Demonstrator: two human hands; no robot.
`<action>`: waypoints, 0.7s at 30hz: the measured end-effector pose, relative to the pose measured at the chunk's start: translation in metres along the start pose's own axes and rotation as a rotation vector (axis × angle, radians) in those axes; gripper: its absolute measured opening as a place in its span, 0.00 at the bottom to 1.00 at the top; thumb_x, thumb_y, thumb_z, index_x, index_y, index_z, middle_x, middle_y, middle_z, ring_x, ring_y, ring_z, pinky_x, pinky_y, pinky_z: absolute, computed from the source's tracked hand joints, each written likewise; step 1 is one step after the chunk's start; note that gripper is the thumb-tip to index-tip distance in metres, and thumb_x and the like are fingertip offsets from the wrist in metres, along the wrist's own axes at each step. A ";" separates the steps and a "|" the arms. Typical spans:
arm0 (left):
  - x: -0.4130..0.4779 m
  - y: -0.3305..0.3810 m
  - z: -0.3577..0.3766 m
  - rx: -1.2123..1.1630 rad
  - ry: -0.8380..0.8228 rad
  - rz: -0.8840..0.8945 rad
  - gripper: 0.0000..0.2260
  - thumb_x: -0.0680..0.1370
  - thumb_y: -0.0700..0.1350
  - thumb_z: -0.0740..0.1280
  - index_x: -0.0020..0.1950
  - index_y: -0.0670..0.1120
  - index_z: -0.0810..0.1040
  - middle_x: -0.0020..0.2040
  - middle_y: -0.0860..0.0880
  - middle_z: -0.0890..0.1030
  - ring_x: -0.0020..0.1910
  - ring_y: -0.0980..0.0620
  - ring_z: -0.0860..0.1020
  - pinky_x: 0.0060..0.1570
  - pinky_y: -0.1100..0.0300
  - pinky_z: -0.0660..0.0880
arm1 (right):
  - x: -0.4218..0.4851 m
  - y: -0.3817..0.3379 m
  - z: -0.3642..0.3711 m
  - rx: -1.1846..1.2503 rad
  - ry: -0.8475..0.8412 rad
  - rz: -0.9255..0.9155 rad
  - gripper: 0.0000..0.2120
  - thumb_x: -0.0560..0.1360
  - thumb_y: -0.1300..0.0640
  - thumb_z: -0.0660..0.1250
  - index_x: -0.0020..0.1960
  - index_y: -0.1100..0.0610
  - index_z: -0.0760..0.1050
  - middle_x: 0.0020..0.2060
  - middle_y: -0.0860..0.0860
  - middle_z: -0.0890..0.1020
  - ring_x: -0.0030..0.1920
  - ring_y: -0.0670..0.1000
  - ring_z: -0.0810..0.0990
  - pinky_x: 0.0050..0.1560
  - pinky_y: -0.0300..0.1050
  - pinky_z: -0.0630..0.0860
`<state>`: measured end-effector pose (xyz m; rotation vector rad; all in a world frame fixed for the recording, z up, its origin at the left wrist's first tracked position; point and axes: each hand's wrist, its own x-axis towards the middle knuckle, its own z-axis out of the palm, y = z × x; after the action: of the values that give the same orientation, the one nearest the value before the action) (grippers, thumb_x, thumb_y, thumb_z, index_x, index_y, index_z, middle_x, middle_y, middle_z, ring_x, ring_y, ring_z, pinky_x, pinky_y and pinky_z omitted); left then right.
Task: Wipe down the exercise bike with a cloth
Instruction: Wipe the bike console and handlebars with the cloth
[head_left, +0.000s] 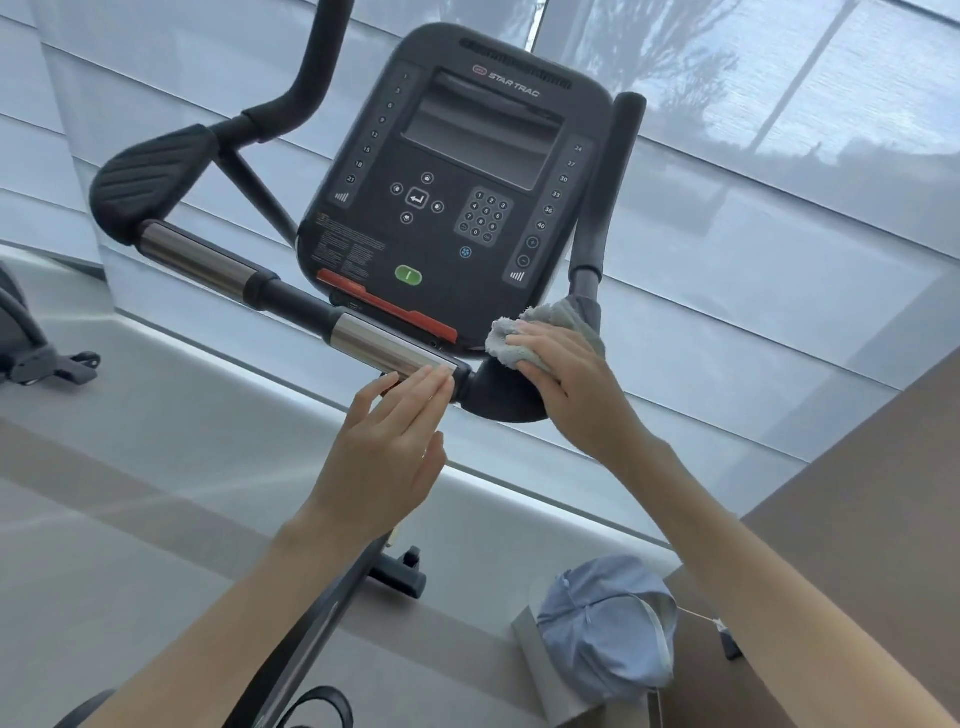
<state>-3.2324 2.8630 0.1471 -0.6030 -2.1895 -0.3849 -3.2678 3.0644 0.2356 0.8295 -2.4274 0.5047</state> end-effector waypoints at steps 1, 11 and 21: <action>0.000 0.000 -0.001 0.000 -0.005 -0.001 0.18 0.77 0.42 0.60 0.64 0.37 0.76 0.66 0.42 0.76 0.66 0.47 0.74 0.64 0.46 0.69 | -0.008 -0.005 0.004 -0.007 0.005 -0.008 0.11 0.77 0.64 0.63 0.57 0.63 0.79 0.58 0.55 0.80 0.62 0.51 0.74 0.67 0.46 0.65; 0.003 0.005 -0.008 0.007 -0.028 -0.013 0.19 0.78 0.41 0.55 0.65 0.36 0.75 0.65 0.41 0.76 0.65 0.45 0.75 0.65 0.47 0.68 | -0.046 -0.018 0.016 -0.036 0.006 -0.224 0.10 0.77 0.63 0.64 0.55 0.65 0.78 0.58 0.57 0.80 0.62 0.57 0.75 0.65 0.57 0.69; 0.010 0.015 -0.005 0.039 0.004 -0.004 0.17 0.77 0.43 0.60 0.62 0.37 0.78 0.61 0.41 0.79 0.61 0.44 0.77 0.66 0.49 0.68 | 0.052 0.047 -0.044 0.097 0.123 0.199 0.09 0.78 0.63 0.60 0.51 0.64 0.78 0.50 0.54 0.79 0.53 0.53 0.75 0.54 0.37 0.66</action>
<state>-3.2271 2.8763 0.1592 -0.5767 -2.1890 -0.3447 -3.3177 3.0975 0.2926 0.5788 -2.3985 0.7324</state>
